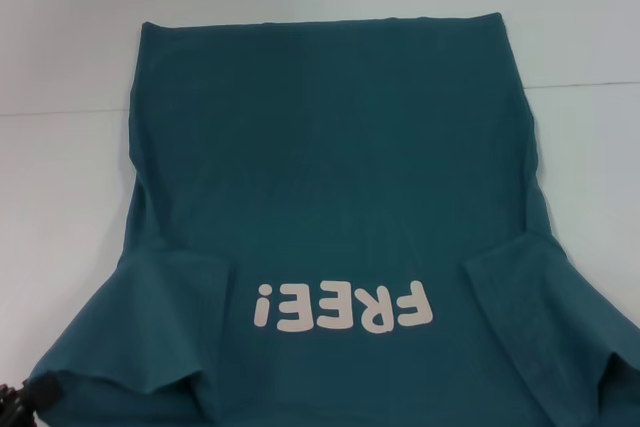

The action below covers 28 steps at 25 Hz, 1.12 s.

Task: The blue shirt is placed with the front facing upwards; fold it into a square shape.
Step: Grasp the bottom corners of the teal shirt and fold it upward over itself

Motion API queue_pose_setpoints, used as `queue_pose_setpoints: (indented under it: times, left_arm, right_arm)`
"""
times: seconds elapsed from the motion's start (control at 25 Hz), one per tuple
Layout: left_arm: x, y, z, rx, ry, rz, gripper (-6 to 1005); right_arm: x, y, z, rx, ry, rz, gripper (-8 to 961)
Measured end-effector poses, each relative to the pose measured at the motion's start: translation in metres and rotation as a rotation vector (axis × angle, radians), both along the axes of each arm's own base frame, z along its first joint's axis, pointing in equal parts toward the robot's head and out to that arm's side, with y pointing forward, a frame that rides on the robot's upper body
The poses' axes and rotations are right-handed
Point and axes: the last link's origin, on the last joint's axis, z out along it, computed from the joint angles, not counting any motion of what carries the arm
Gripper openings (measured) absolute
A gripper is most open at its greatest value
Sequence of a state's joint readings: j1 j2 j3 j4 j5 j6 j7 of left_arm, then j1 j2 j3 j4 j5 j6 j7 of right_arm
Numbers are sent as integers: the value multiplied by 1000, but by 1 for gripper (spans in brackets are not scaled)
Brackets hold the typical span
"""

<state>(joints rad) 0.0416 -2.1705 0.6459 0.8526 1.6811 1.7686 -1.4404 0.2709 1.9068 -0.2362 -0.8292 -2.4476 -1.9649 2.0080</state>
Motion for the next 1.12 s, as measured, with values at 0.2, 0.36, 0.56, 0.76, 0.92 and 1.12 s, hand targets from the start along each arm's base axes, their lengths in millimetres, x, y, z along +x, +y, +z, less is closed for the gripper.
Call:
queue_pose_setpoints:
  times: [0.2, 0.36, 0.56, 0.76, 0.92, 1.12]
  left_arm:
    - [-2, -5, 0, 2, 0, 13, 1]
    - [-2, -4, -1, 2, -3, 12, 1]
    - [0, 0, -4, -3, -18, 5, 1]
    - [3, 12, -5, 3, -35, -6, 0]
    - [7, 30, -3, 20, -48, -18, 0]
    - [13, 60, -4, 27, -39, -6, 0]
  right_arm:
    - [4, -6, 3, 8, -3, -18, 2]
    - [4, -5, 4, 17, -3, -17, 3]
    - [0, 5, 1, 27, 1, 1, 3]
    - [-8, 21, -1, 50, 7, 31, 2]
    - [-15, 43, 4, 98, 7, 43, 2]
    - [-25, 77, 7, 157, -19, 47, 2]
